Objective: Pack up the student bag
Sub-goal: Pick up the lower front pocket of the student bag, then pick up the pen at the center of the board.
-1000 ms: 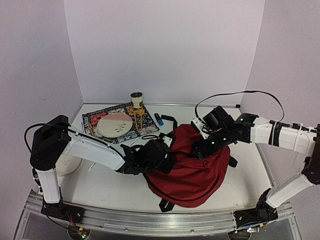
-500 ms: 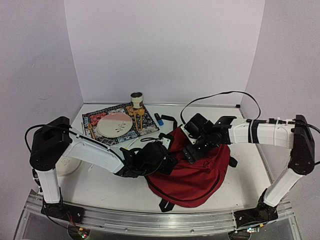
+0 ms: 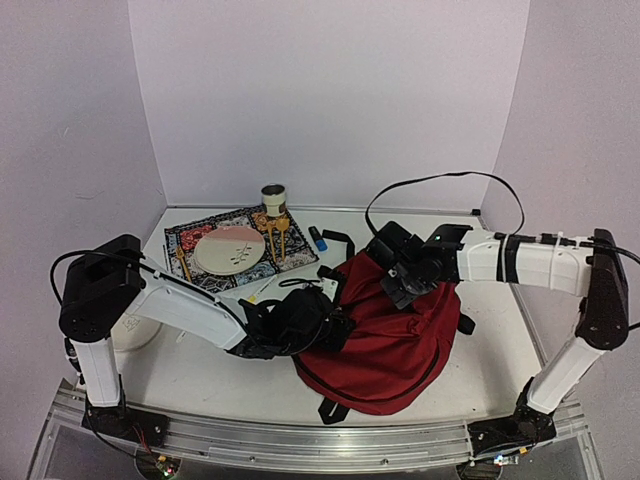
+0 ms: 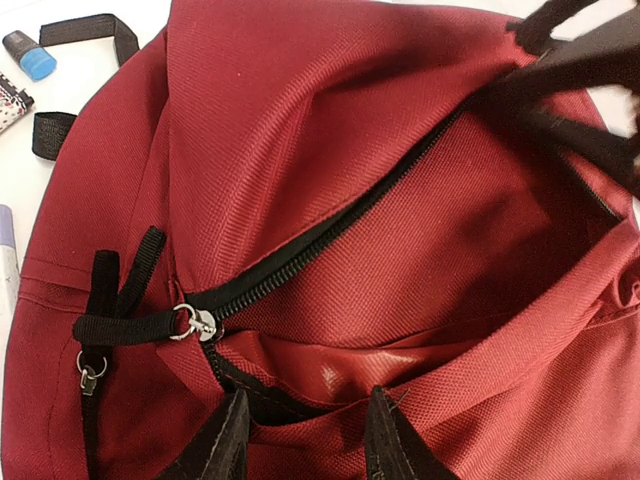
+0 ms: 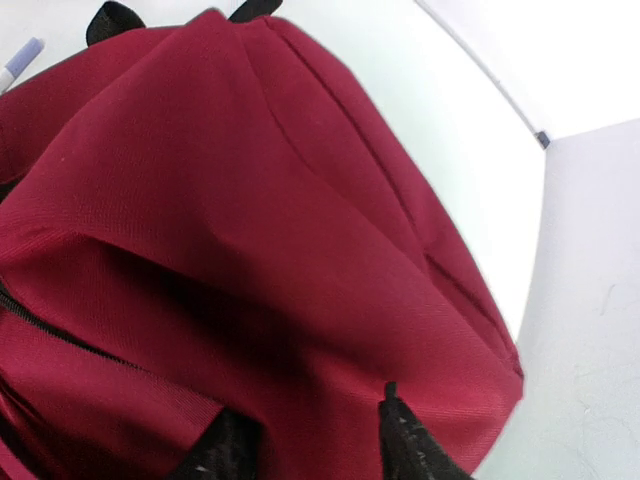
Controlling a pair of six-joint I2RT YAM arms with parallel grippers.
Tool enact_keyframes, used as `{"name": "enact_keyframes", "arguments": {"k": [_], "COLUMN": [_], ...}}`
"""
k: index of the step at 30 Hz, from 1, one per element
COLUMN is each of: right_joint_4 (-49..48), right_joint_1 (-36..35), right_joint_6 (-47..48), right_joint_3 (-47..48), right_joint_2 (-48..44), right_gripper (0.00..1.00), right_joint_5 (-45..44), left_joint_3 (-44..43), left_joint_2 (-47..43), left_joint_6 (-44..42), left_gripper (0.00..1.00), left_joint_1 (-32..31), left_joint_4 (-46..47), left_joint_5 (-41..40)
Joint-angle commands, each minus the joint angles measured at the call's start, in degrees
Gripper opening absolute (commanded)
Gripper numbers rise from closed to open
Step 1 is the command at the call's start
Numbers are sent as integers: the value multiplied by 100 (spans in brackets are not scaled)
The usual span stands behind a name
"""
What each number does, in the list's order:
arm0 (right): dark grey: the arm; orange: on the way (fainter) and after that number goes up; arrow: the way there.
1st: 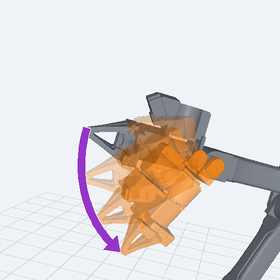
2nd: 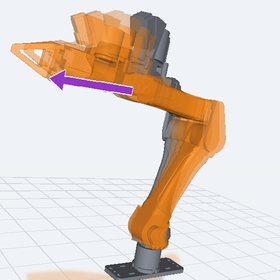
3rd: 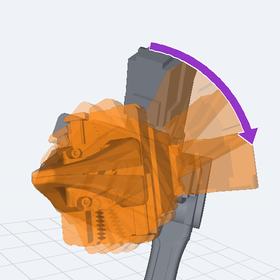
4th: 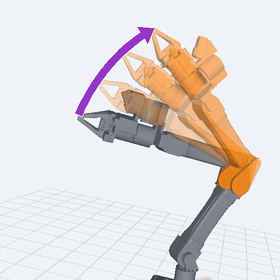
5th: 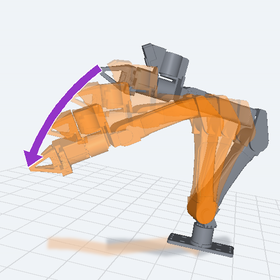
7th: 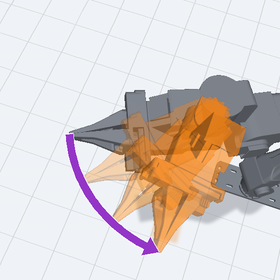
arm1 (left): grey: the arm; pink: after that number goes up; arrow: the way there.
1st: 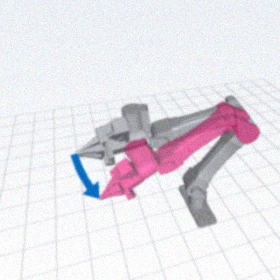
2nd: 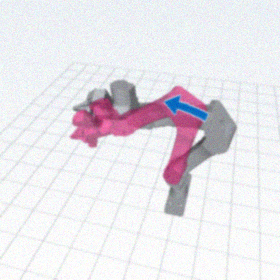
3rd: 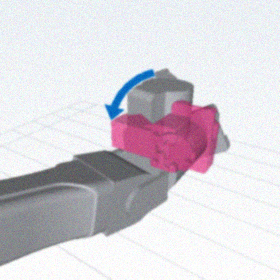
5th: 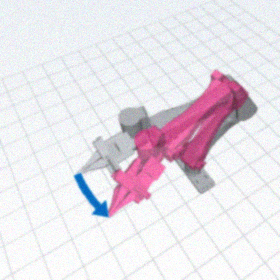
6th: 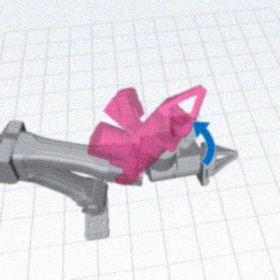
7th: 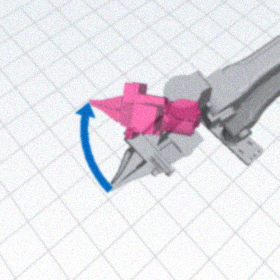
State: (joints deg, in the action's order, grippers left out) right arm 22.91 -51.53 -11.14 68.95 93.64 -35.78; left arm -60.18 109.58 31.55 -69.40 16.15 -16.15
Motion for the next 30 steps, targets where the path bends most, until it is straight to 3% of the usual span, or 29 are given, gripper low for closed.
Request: {"name": "enact_keyframes", "arguments": {"k": [1, 4, 10, 16, 19, 25, 30], "right_joint_4": [389, 381, 141, -272, -293, -464, -514], "right_joint_1": [-11, -33, -92, -89, -86, -90, -91], "right_joint_6": [-15, -10, 137, 63, 1, -20, -63], "right_joint_3": [180, 149, 201, 93, 45, -120, -230], "right_joint_2": [-487, -560, -827, -1114, -1149, -1207, -1311], "right_gripper": [33, 18, 0, 0, 0, 0, 0], "right_joint_5": [-458, -371, 383, 685, 622, 885, 997], "left_joint_3": [50, 24, 14, 190, 161, -24, -564], "left_joint_2": [-151, -276, -656, -1306, -1482, -1406, -801], "left_joint_6": [74, 73, 88, 99, 96, 43, -54], "left_gripper": [39, 40, 43, 57, 61, 61, 56], "left_joint_1": [-131, -133, -129, 100, 366, 1059, 1501], "left_joint_4": [-160, -164, -173, -332, -856, -1573, -2298], "left_joint_5": [379, 419, 477, 346, 140, 329, 216]}}
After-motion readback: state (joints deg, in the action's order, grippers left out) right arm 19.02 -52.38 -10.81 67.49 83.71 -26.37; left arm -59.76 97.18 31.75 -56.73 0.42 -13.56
